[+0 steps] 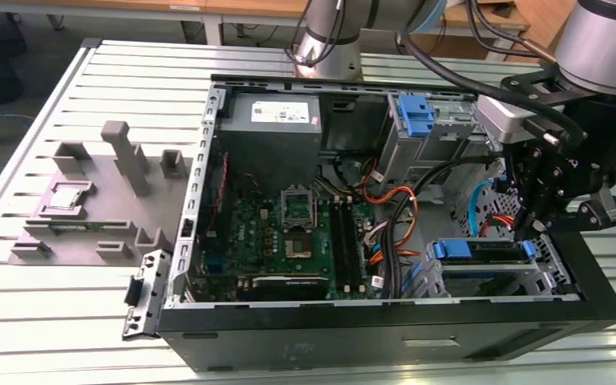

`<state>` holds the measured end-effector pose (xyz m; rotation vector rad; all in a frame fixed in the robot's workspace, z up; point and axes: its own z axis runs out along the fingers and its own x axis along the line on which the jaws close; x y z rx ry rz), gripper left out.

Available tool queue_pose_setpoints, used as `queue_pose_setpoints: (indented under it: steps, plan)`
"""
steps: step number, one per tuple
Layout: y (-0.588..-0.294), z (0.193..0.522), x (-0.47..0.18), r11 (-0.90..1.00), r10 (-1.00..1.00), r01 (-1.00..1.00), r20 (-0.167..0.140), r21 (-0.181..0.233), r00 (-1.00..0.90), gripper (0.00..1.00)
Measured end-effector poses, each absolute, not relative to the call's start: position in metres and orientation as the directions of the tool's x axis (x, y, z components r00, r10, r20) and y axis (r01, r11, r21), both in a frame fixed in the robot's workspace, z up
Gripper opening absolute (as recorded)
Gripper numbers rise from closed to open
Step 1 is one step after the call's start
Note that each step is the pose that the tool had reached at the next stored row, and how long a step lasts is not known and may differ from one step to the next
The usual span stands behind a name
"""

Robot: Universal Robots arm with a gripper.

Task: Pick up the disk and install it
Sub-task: 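Insert the first disk wire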

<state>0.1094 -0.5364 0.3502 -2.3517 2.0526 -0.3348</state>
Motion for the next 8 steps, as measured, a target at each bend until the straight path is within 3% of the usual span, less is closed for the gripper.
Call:
queue_pose_setpoints:
  steps: [8]
  plan:
    - [-0.5364,0.3502,0.1093,-0.144,-0.980,-0.979,0.156,-0.141,0.121,0.17]
